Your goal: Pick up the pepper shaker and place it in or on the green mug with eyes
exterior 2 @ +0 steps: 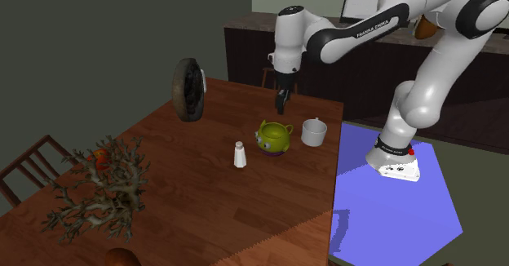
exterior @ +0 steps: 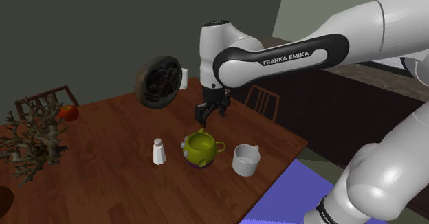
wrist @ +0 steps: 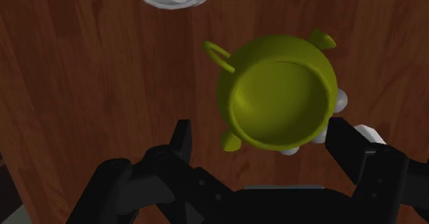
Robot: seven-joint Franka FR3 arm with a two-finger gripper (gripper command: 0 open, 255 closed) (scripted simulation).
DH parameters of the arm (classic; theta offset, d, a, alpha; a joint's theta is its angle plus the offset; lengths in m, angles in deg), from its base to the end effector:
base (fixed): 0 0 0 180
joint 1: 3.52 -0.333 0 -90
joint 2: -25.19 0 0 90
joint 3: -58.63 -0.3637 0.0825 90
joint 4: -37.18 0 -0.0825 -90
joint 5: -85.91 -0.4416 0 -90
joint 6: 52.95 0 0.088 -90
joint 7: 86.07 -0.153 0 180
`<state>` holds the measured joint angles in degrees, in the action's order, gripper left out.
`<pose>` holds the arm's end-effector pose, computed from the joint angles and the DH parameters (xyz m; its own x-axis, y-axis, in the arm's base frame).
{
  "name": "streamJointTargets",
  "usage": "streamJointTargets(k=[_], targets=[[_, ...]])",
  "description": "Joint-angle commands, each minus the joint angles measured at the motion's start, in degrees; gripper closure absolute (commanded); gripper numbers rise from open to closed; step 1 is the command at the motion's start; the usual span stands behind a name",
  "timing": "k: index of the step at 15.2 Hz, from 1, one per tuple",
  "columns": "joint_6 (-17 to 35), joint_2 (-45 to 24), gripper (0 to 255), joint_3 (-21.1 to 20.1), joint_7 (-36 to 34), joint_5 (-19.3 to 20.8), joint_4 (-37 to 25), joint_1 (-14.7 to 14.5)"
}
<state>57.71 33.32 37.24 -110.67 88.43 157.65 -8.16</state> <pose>0.4988 0.2429 0.4525 0.9993 0.0370 0.0019 0.0366 -0.9943 0.1003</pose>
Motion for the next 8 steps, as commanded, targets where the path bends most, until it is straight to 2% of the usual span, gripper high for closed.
streamJointTargets(k=[1, 8], targets=[[1.18, -4.17, 0, -1.52, -2.67, 1.66, -2.79, -0.65], [1.88, -19.72, 0, -4.2, -10.72, 9.49, -15.98, -4.45]])
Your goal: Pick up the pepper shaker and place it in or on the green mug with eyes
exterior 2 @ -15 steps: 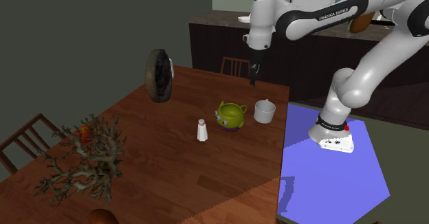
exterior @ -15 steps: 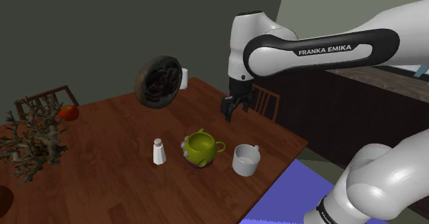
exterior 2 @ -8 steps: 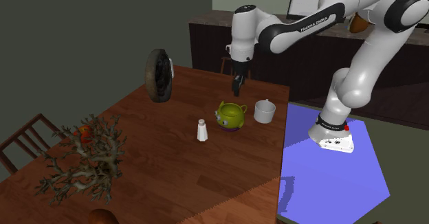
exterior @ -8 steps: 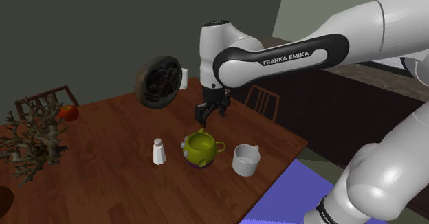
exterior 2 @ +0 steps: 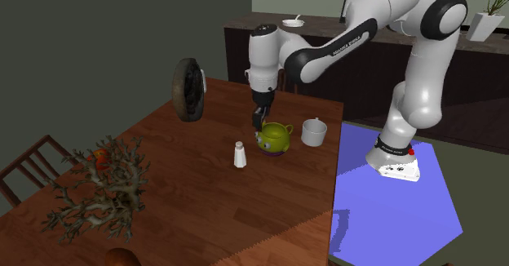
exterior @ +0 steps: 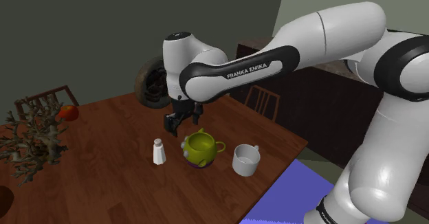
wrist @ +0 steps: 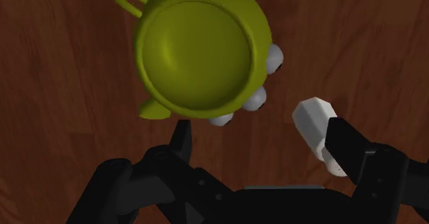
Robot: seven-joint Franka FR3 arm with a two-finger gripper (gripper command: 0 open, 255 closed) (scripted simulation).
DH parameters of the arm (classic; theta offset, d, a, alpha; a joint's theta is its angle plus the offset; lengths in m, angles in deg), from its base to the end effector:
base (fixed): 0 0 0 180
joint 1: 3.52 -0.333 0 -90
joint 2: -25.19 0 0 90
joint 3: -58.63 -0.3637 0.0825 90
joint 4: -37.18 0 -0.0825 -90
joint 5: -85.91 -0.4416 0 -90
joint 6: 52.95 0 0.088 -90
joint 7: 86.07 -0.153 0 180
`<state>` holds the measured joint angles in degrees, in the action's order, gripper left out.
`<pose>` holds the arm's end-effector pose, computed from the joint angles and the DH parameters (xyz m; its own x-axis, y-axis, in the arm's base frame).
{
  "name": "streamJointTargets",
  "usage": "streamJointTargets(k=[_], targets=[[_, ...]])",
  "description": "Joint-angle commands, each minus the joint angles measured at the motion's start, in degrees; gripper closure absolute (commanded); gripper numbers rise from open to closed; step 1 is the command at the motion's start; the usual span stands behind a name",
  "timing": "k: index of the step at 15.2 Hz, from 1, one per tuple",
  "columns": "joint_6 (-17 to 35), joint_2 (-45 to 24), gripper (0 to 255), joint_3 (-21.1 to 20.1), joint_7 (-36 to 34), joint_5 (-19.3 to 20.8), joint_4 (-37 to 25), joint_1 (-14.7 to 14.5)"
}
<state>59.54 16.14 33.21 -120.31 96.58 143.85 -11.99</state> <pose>0.5564 0.3393 0.4141 0.9976 0.0663 0.0219 0.0636 -0.9922 0.1076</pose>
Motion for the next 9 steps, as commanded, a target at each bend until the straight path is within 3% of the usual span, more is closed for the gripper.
streamJointTargets(k=[1, 8, 9], targets=[[-0.16, -4.83, 0, -0.26, -2.08, 2.52, -4.41, -1.46], [-3.83, -21.45, 0, 0.65, -6.79, 9.76, -23.25, -9.01], [-3.86, -21.55, 0, 0.72, -6.79, 9.77, -23.4, -9.11]])
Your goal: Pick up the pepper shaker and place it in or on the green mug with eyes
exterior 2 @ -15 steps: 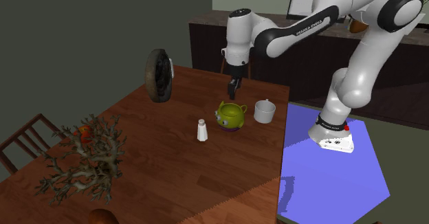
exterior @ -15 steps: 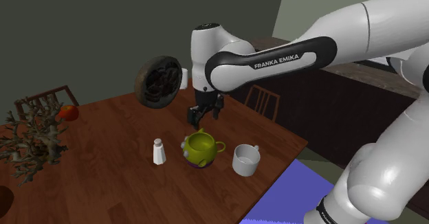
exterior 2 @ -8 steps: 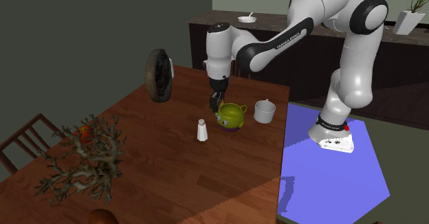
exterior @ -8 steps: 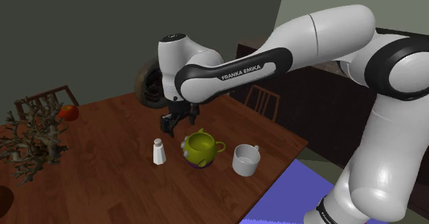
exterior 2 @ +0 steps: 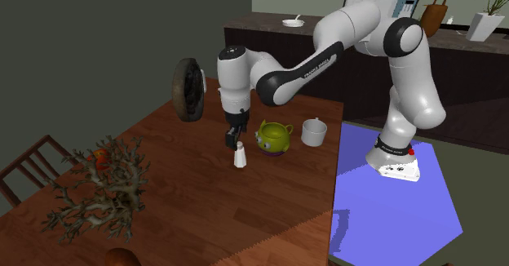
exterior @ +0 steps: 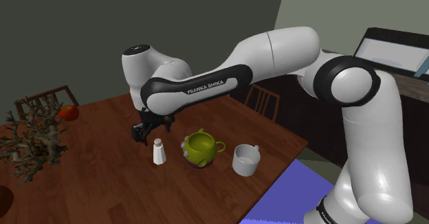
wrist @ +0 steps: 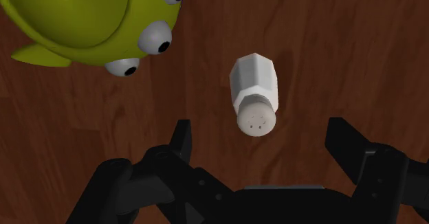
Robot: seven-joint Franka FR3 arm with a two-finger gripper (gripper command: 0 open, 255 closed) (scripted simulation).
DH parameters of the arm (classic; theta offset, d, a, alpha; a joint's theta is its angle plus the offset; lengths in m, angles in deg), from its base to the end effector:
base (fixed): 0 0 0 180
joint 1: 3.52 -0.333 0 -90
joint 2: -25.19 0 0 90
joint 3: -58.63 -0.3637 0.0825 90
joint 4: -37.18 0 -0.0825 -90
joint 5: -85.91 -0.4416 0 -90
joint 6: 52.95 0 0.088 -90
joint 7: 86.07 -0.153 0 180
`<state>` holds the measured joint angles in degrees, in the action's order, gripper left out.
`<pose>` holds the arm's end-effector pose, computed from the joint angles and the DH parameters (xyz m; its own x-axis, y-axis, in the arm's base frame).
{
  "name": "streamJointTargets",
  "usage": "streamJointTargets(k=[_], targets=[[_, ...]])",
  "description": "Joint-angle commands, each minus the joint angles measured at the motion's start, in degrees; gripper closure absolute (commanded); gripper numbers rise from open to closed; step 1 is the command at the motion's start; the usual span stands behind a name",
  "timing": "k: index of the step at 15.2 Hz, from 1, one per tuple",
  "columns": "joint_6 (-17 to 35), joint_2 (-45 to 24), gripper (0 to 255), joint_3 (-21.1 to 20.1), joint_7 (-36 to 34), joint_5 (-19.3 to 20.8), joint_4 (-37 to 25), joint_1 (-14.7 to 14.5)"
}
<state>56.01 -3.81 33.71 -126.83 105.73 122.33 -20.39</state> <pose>0.6217 0.4406 0.3733 0.9945 0.0960 0.0422 0.0905 -0.9890 0.1166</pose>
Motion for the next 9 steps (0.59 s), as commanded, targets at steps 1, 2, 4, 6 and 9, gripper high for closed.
streamJointTargets(k=[1, 2, 4, 6, 9], targets=[[0.32, -1.78, 0, 0.31, -0.35, 0.73, -1.39, -0.66], [0.97, -1.97, 0, 0.39, -0.45, 0.85, -0.91, -0.6], [2.25, -2.38, 0, 0.56, -0.64, 1.12, 0.0, -0.49], [3.51, -2.84, 0, 0.74, -0.84, 1.41, 0.84, -0.39], [4.48, -3.23, 0, 0.89, -1.01, 1.64, 1.46, -0.33]])
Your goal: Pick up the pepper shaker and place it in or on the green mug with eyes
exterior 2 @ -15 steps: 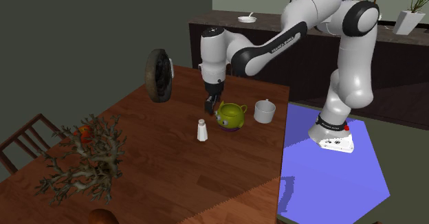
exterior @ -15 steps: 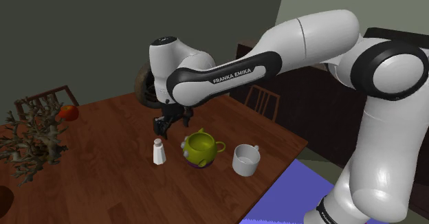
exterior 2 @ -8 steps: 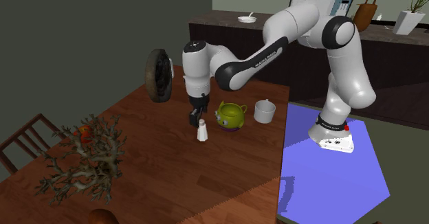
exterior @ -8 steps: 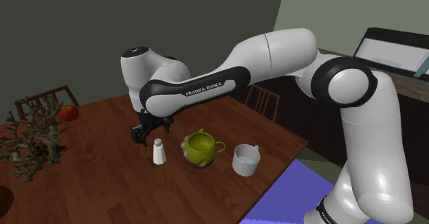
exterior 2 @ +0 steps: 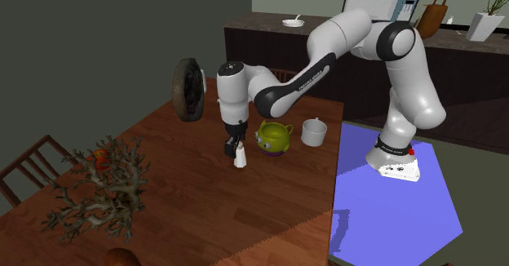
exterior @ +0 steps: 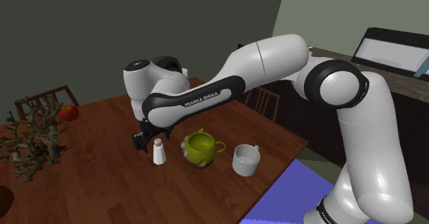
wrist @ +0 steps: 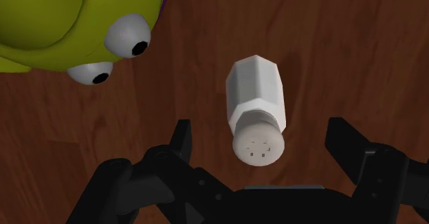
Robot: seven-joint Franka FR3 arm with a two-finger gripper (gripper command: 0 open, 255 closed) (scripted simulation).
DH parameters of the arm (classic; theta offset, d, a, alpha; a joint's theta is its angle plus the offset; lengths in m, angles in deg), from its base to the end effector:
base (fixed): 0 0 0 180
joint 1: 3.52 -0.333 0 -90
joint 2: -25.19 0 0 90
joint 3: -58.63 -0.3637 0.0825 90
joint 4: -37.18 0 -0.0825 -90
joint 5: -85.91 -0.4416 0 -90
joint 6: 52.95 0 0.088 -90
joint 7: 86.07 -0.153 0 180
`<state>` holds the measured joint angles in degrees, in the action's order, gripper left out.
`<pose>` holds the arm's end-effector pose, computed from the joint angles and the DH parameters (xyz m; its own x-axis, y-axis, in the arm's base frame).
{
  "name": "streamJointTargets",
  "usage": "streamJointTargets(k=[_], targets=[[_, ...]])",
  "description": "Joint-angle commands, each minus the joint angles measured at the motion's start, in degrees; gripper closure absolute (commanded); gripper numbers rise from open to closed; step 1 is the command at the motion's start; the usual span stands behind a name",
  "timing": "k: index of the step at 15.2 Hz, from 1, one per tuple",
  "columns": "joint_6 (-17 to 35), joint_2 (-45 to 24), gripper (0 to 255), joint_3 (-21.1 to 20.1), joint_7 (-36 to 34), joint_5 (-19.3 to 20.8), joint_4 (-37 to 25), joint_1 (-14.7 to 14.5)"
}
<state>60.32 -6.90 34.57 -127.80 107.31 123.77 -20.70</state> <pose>0.6288 0.4414 0.3259 0.9943 0.0968 0.0441 0.0911 -0.9888 0.1180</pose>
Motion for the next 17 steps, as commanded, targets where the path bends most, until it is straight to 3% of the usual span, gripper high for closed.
streamJointTargets(k=[1, 6, 7, 17], targets=[[0.17, -0.14, 0, 0.04, -0.04, 0.07, 0.02, -0.02], [0.16, -0.13, 0, 0.03, -0.03, 0.06, 0.02, -0.02], [0.16, -0.13, 255, 0.03, -0.03, 0.06, 0.02, -0.02], [-0.43, 0.15, 255, -0.06, 0.12, -0.1, -0.33, 0.0]])
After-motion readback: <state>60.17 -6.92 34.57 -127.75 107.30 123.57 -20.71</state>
